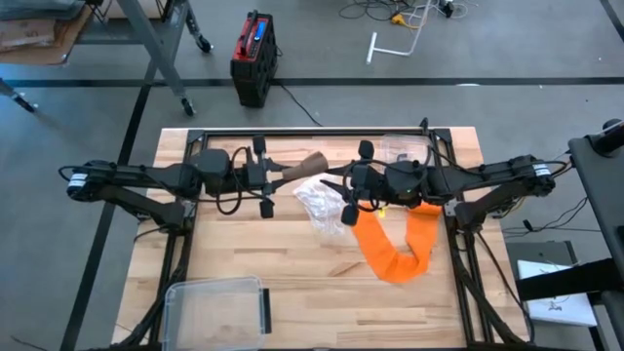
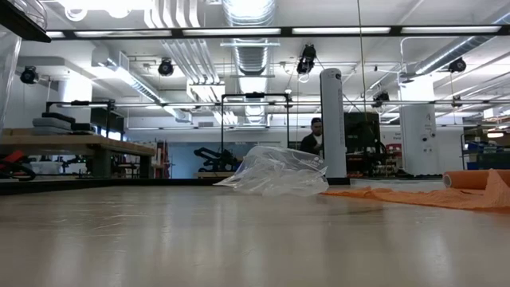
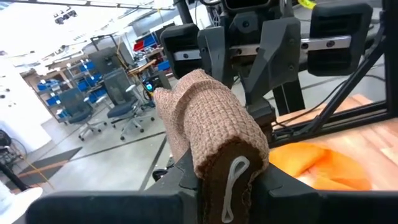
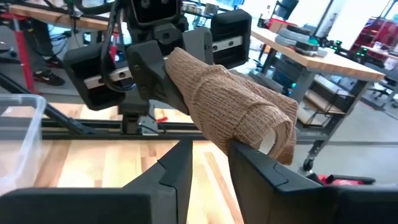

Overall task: Roll bandage
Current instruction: Roll the brown bandage

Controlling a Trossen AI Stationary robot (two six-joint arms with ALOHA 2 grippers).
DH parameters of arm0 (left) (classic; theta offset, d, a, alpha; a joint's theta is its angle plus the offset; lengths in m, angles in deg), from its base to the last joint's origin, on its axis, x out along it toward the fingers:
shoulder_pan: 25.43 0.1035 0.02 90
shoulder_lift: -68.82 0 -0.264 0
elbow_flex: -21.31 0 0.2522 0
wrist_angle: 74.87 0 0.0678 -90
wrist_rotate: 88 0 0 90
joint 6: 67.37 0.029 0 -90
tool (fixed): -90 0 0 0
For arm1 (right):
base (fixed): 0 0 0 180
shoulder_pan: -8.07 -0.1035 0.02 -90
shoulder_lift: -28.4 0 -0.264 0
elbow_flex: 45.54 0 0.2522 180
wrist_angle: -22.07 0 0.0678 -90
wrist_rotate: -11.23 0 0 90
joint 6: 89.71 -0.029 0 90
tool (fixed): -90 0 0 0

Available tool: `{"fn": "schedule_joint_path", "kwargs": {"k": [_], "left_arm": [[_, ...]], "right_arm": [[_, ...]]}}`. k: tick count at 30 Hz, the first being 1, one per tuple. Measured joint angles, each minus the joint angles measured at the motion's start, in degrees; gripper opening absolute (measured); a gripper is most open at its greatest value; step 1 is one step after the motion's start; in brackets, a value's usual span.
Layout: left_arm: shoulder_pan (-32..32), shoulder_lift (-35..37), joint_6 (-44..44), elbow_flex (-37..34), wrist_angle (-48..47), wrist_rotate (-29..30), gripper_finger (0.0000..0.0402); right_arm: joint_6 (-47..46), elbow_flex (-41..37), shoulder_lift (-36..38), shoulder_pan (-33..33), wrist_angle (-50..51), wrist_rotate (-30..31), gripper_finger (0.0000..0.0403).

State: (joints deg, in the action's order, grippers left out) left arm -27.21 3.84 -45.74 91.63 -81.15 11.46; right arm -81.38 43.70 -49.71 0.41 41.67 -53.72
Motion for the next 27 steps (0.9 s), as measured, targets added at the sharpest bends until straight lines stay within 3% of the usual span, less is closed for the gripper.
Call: {"fn": "schedule_joint_path", "kwargs": {"k": [9,20,27], "left_arm": [[-0.15,-0.26,6.37,0.09,-0.2,3.18,0.0045],[-1.07,-2.13,13.59,0.09,0.31,7.28,0.0045],[-1.07,-1.94,14.42,0.04,0.17,7.59,0.0045]], "right_arm": [[-0.44,0.0,0.44,0.04,0.08,1.65,0.0127],[-0.93,0.0,0.44,0.11,2.13,4.14,0.0109],[-0.9,0.0,0.51,0.09,2.39,4.03,0.012]]}}
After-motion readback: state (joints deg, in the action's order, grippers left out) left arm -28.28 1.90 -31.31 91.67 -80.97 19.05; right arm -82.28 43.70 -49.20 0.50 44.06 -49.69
